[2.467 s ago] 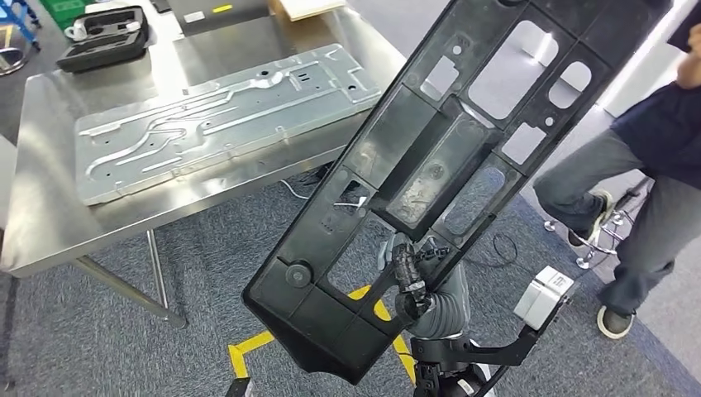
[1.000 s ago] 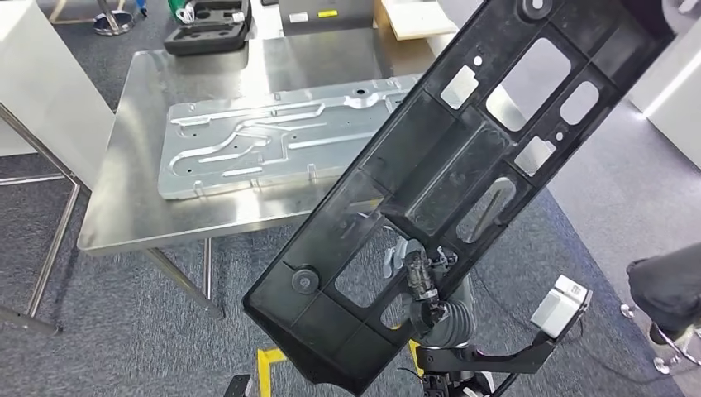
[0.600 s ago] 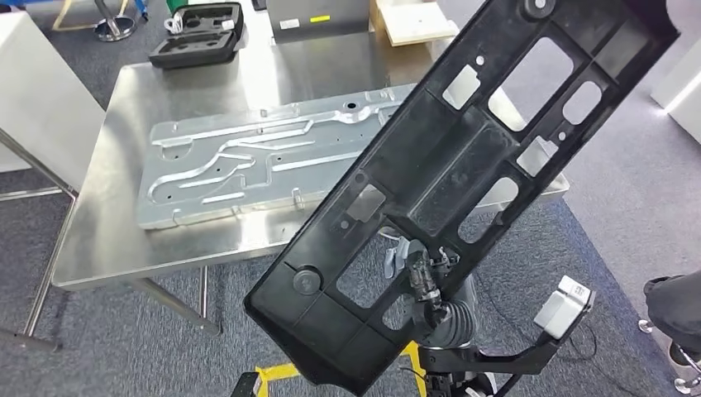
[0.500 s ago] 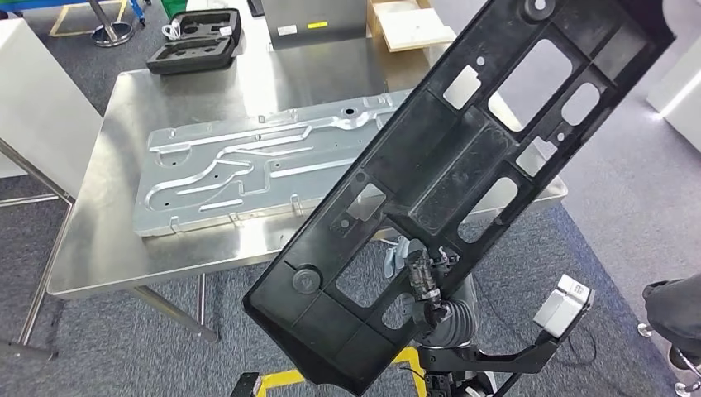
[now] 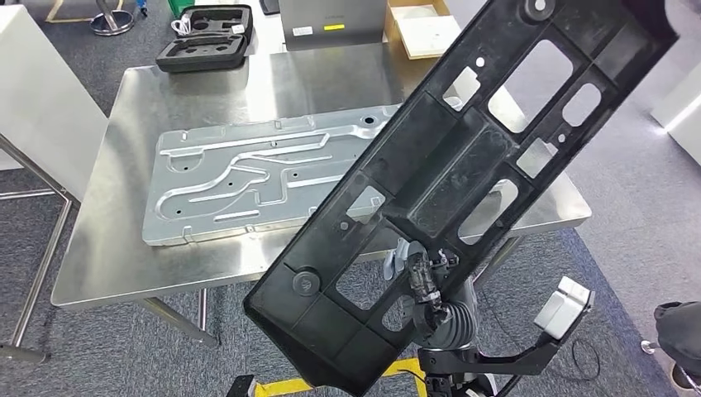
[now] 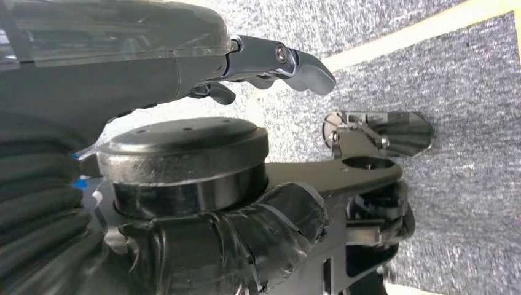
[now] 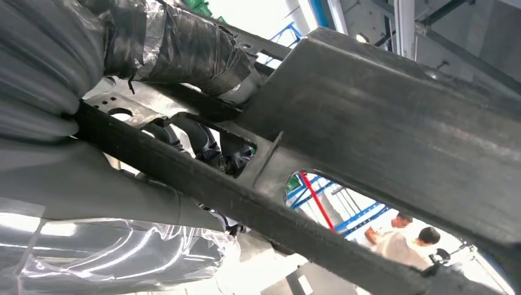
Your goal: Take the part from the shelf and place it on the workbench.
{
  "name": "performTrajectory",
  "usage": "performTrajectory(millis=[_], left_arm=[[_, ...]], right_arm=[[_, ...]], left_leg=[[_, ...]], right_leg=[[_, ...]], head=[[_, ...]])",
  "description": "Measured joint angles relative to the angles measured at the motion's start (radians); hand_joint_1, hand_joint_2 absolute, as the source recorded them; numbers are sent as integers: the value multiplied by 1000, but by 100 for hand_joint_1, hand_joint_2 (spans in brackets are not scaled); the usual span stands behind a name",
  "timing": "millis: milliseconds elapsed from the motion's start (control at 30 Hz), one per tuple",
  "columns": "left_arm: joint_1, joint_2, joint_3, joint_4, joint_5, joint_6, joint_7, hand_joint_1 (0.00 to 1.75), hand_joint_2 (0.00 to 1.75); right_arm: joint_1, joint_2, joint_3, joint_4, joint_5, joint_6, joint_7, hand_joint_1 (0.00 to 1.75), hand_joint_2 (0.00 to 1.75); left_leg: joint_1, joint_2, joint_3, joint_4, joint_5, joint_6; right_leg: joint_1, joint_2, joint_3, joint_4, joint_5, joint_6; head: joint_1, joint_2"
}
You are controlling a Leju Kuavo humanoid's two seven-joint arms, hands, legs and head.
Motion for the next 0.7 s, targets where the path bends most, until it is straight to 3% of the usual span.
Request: performTrajectory(millis=[67,100,233,267,367,400,433,467,567,633,700], left_arm=[[-1,0,0,0,3,-2,0,0,175],[-2,0,0,0,4,-2,-1,0,175],[-1,2,0,0,6,-2,0,0,175],[-1,3,0,0,6,-3,0,0,175],[-1,4,0,0,10,-8,1,0,175],[-1,4,0,0,12,-10,1,0,175],[-1,4,0,0,13,-11,1,0,175],[0,4,0,0,13,-12,2,0,175],[-1,7,0,0,14,-13,3,0,175],[-3,8,0,0,14,-14,3,0,175],[-2,9,0,0,14,-17,2,0,175]], right_arm=[[0,0,0,0,0,0,0,166,175],[-1,0,0,0,0,0,0,166,175],[-1,0,0,0,0,0,0,166,175],[-1,0,0,-1,0,0,0,166,175],[-2,1,0,0,-1,0,1,166,175],[-1,1,0,0,-1,0,1,166,175],[-1,1,0,0,-1,0,1,166,175],[-1,1,0,0,-2,0,1,166,175],[-2,1,0,0,-3,0,1,166,175],[-2,1,0,0,-3,0,1,166,175],[-2,1,0,0,-4,0,1,166,175]], left_leg=[[-2,-3,3,7,-8,-6],[-3,-5,2,9,-10,-10],[-2,-6,-1,13,-14,-31],[-2,-5,-9,32,-29,-36],[4,0,-83,202,-121,-52],[6,1,-109,259,-141,-55],[8,2,-121,286,-144,-57],[10,3,-114,273,-127,-58],[10,5,-16,82,-43,-52],[5,5,19,13,-31,-43],[3,4,21,8,-30,-32]], right_leg=[[2,1,54,-132,62,-7],[4,1,70,-169,74,-10],[5,1,80,-194,82,-26],[2,0,83,-199,85,-31],[0,-6,88,-203,86,-38],[0,-7,87,-201,86,-38],[0,-7,87,-200,85,-38],[0,-7,87,-199,84,-38],[0,-6,88,-194,79,-32],[2,-6,87,-193,77,-23],[2,-6,89,-196,77,-13]], head=[[0,0],[-1,0],[-1,0],[-3,0],[-4,0],[-4,0],[-4,0],[-4,0],[-4,0],[-3,0],[-3,0]])
